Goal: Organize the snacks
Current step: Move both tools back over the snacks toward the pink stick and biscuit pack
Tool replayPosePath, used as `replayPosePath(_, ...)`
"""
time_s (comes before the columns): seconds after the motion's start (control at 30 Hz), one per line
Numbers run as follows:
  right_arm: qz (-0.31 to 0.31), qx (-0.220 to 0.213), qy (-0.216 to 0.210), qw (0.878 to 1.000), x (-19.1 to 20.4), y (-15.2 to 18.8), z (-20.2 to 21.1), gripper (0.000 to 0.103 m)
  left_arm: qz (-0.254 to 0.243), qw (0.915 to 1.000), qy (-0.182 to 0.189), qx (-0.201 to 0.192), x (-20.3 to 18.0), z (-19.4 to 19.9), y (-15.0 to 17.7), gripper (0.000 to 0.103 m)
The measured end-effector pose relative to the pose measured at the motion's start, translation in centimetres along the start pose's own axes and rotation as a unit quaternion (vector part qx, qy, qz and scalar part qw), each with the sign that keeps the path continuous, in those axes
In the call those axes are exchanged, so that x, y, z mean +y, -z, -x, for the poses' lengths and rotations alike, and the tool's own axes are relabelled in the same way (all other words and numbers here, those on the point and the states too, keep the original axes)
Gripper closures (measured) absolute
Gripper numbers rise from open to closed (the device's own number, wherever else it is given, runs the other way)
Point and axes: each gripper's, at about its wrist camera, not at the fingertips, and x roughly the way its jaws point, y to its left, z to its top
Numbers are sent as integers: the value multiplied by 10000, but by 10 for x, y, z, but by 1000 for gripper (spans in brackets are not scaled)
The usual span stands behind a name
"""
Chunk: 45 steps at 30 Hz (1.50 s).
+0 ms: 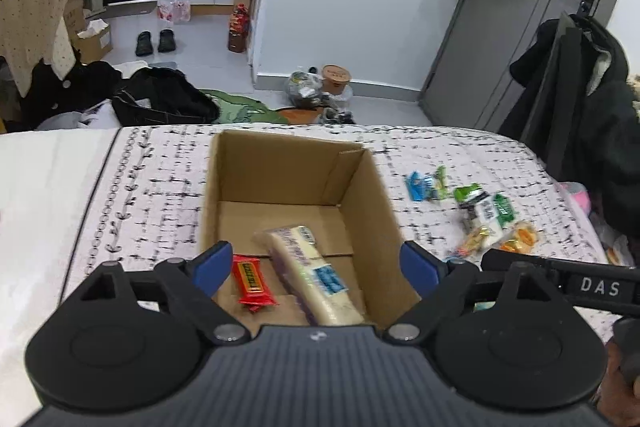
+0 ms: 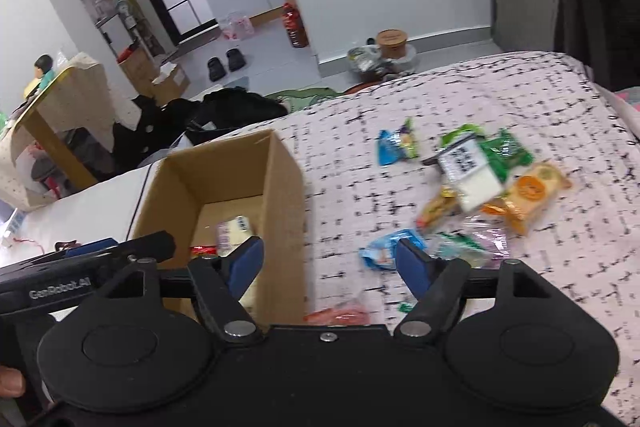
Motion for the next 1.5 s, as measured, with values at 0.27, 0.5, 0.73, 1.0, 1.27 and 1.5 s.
replayPosePath(0.27,-74,-37,176,9998,-28,0,12,28,-85,9997,144,167,-18,-1,0,12)
replayPosePath(0.5,-132,-47,315,9994,-46,3,22,23,-475,9983,256,214,-42,2,3,10)
replayPosePath(0.73,-208,-125,368,9990,-62,3,31,4,-808,9958,362,229,-63,3,6,7)
replayPosePath(1.0,-281,-124,379,9988,-83,7,40,0,-1058,9924,493,391,-80,0,6,7)
replayPosePath(1.27,-404,-83,427,9982,-102,14,46,0,-1290,9878,715,504,-97,-5,11,7)
replayPosePath(1.5,-541,23,441,9976,-117,22,41,0,-1501,9826,709,837,-114,-24,18,11)
